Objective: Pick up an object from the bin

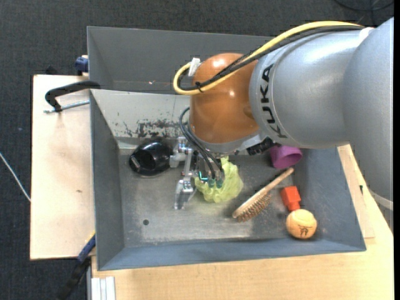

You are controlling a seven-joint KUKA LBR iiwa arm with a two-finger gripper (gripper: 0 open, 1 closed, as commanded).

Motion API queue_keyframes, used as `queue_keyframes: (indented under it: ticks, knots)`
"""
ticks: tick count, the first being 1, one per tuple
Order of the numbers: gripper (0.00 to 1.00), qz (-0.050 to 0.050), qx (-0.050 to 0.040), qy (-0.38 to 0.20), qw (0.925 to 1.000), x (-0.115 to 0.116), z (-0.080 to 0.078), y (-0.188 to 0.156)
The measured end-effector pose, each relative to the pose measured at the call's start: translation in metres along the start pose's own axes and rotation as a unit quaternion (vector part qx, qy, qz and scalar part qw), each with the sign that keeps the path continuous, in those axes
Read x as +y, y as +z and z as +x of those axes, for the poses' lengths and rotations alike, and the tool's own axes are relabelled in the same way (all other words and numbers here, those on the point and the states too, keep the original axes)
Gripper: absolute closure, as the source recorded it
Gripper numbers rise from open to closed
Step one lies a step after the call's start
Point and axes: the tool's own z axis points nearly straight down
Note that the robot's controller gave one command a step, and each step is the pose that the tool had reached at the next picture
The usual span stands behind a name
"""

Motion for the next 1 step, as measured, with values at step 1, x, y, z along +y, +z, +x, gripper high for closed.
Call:
queue_keyframes:
  ticks: [1]
  knots:
    - [0.00, -0.001, -0.0042, 0.001, 1.0000, -0.0009, -0.0020, -0.0047]
